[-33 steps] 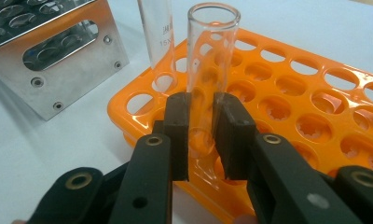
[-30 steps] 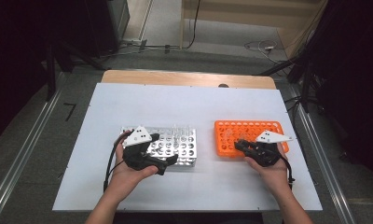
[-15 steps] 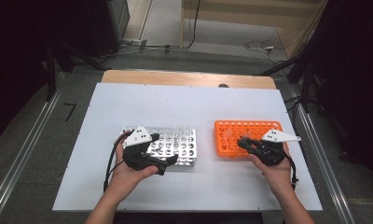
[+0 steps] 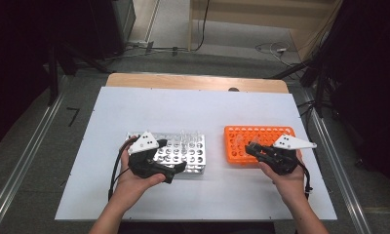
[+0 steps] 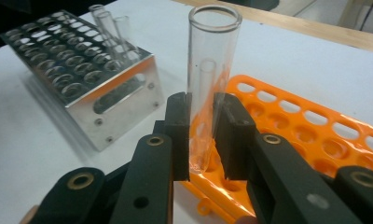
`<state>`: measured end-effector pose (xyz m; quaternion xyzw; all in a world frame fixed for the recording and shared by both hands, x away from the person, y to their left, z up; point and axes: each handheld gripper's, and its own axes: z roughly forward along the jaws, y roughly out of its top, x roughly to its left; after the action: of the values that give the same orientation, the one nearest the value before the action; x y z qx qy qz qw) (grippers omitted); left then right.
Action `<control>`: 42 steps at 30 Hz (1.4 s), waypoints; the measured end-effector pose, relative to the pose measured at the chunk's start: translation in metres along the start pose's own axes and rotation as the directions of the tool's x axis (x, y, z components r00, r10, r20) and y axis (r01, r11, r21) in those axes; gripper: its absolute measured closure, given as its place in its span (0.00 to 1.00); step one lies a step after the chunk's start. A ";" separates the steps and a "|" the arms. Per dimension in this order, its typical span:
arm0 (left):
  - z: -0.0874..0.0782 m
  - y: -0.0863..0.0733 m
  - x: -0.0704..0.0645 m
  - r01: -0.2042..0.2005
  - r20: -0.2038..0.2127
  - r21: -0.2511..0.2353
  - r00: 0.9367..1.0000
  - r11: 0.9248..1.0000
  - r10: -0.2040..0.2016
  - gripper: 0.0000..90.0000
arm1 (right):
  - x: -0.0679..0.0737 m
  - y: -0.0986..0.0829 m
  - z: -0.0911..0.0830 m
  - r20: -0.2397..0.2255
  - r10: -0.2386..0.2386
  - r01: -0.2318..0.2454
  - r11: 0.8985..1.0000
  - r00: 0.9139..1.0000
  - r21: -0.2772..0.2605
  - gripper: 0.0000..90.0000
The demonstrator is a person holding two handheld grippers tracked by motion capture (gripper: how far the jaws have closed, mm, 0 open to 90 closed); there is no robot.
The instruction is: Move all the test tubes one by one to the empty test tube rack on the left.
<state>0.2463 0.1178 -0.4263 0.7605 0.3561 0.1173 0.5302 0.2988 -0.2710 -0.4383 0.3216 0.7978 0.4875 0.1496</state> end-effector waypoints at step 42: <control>0.006 0.007 -0.023 -0.043 0.063 -0.002 0.997 0.999 0.043 0.03 | 0.068 0.014 0.016 -0.216 -0.107 0.110 0.994 0.971 0.002 0.82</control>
<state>0.2364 0.0966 -0.4177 0.7713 0.3227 0.1049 0.5385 0.2619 -0.2111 -0.4281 0.2240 0.8291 0.5049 0.0863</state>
